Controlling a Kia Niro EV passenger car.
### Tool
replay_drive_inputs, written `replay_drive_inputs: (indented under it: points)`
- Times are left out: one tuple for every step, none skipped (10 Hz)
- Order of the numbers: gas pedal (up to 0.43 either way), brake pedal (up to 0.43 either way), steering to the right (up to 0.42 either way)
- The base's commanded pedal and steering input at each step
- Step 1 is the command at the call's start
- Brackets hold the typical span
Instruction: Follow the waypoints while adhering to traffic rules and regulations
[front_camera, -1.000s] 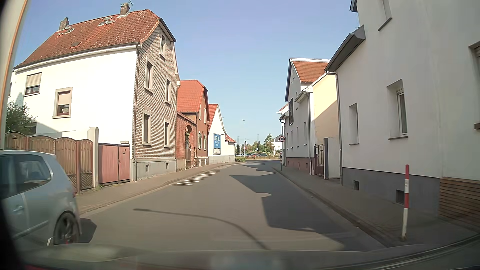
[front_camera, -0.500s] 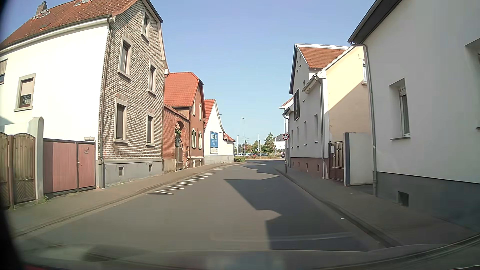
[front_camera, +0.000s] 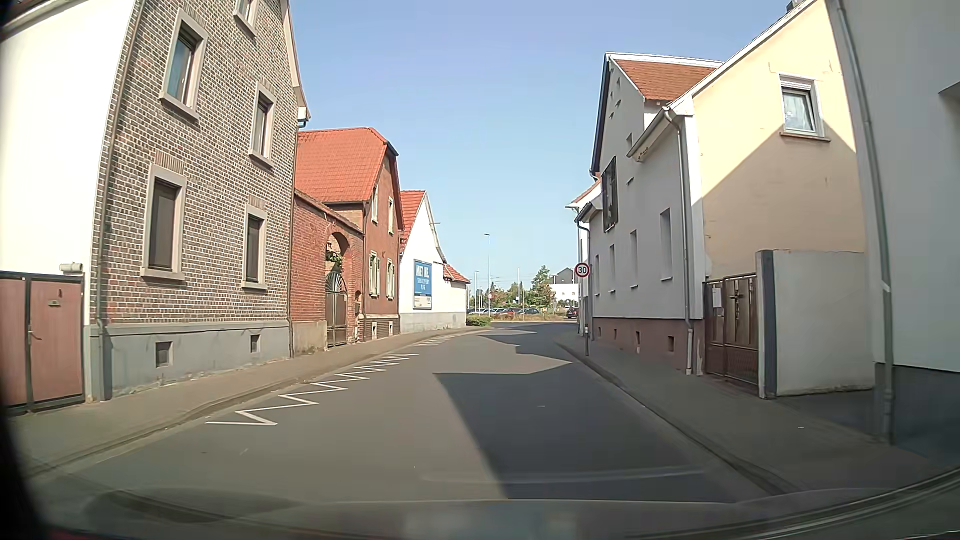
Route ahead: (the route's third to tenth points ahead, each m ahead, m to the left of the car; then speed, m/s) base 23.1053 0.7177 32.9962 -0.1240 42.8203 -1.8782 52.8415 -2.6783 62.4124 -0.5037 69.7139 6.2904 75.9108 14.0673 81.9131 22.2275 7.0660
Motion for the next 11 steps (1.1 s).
replay_drive_inputs:
  points:
    - [0.047, 0.030, -0.004]
    - [0.047, 0.030, -0.004]
    - [0.047, 0.030, -0.003]
    - [0.047, 0.030, -0.004]
    - [0.047, 0.030, -0.004]
    - [0.047, 0.030, -0.004]
    - [0.047, 0.030, -0.003]
    - [0.047, 0.030, -0.003]
    - [0.047, 0.030, -0.003]
    - [0.047, 0.030, -0.003]
    - [0.047, 0.030, -0.003]
